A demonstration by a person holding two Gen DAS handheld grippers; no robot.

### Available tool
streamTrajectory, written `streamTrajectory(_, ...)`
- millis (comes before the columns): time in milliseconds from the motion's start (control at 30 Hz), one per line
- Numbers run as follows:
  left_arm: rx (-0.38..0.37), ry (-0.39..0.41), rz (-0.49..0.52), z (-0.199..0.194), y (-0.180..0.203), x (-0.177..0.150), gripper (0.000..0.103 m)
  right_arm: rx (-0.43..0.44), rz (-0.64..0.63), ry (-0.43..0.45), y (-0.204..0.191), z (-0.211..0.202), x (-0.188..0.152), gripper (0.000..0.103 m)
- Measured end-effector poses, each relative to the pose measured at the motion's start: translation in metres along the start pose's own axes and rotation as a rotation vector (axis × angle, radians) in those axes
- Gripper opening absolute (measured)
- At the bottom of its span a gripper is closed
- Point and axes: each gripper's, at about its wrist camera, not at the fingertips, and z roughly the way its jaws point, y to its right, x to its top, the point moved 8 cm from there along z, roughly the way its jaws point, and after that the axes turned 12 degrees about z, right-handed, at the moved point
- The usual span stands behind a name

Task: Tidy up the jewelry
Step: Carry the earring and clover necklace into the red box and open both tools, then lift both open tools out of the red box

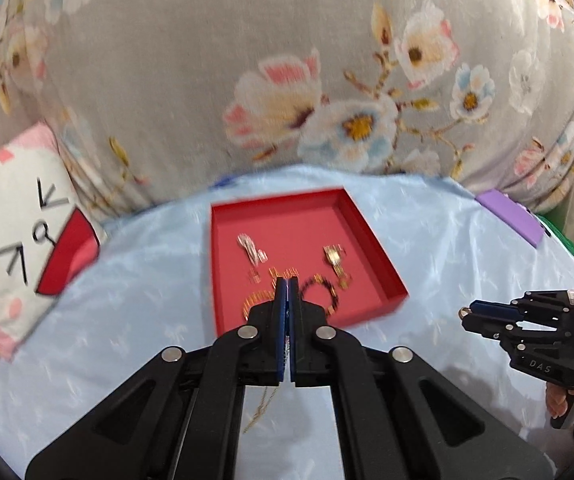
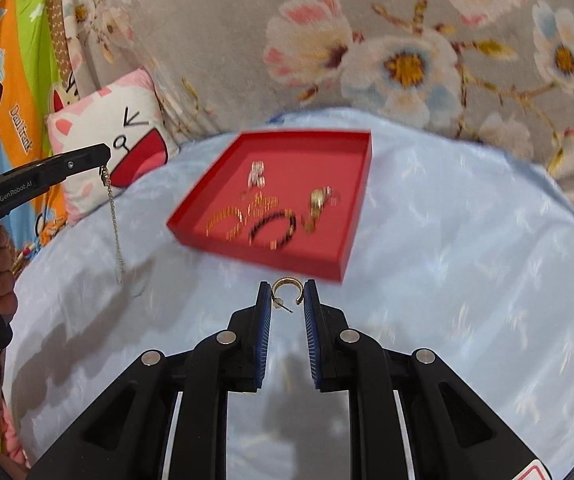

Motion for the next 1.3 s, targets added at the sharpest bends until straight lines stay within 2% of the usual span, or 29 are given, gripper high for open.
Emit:
streamTrajectory(233, 0.053, 0.057, 0.001, 0.033, -0.033, 0.07, 0.0, 0.034, 0.03, 0.055, -0.013, 0.03, 0.096, 0.015)
streamTrajectory(333, 0.059, 0.066, -0.006, 0.062, -0.042, 0.093, 0.0, 0.03, 0.055, 0.057, -0.011, 0.06, 0.126, 0.015)
streamTrajectory(433, 0.053, 0.037, -0.012, 0.103, -0.045, 0.106, 0.0, 0.018, 0.081, 0.021, -0.003, 0.101, 0.145, 0.015)
streamTrajectory(567, 0.036, -0.008, -0.026, 0.16, -0.044, 0.11, 0.0, -0.019, 0.108, -0.053, 0.011, 0.155, 0.149, 0.015)
streamTrajectory(733, 0.026, -0.087, -0.043, 0.219, -0.041, 0.098, 0.0, -0.068, 0.127, -0.131, 0.026, 0.206, 0.146, 0.015)
streamTrajectory(933, 0.037, -0.129, -0.045, 0.254, -0.039, 0.084, 0.0, -0.11, 0.132, -0.183, 0.034, 0.24, 0.144, 0.016)
streamTrajectory(1067, 0.05, -0.126, -0.06, 0.259, -0.042, 0.081, 0.003, -0.111, 0.13, -0.158, 0.035, 0.241, 0.144, 0.018)
streamTrajectory(1100, 0.051, -0.124, -0.067, 0.258, -0.043, 0.08, 0.014, -0.11, 0.129, -0.149, 0.035, 0.239, 0.144, 0.019)
streamTrajectory(1133, 0.058, -0.127, -0.074, 0.258, -0.044, 0.08, 0.037, -0.108, 0.13, -0.139, 0.035, 0.236, 0.145, 0.019)
streamTrajectory(1200, 0.089, -0.106, -0.088, 0.251, -0.049, 0.081, 0.057, -0.104, 0.124, -0.125, 0.034, 0.229, 0.146, 0.021)
streamTrajectory(1300, 0.106, -0.098, -0.095, 0.241, -0.054, 0.081, 0.058, -0.098, 0.116, -0.103, 0.032, 0.217, 0.148, 0.022)
